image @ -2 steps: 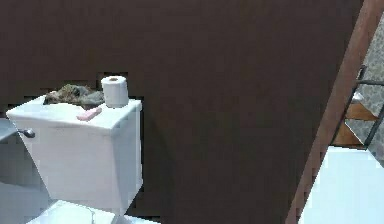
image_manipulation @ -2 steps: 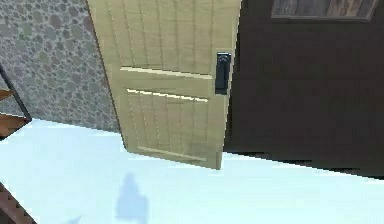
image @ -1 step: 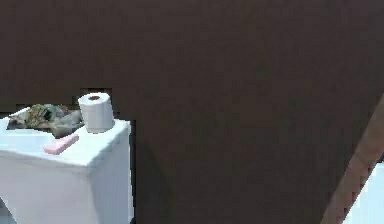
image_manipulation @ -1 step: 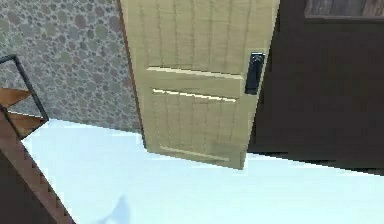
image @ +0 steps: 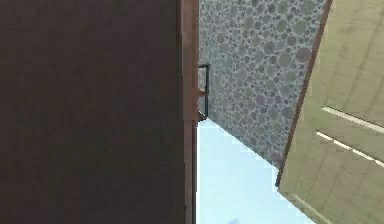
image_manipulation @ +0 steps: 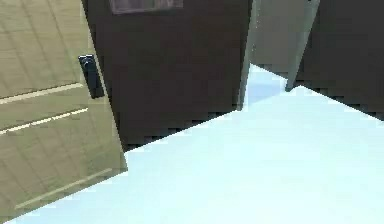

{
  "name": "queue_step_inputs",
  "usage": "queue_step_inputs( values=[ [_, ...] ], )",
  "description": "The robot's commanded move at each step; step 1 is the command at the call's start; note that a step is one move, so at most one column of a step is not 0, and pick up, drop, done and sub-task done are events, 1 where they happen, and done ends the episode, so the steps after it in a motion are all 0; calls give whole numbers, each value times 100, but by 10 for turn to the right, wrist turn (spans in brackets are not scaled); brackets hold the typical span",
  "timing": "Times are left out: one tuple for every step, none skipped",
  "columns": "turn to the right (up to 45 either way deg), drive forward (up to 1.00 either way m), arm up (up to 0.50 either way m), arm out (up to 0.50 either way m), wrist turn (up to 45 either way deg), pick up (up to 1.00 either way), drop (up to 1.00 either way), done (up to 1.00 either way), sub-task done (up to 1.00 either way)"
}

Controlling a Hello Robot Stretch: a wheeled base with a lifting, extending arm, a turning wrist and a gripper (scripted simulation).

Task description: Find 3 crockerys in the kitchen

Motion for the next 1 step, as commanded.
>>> queue_step_inputs(
  values=[
    [450, 0, 0, 0, 0, 0, 0, 0, 0]
  ],
)
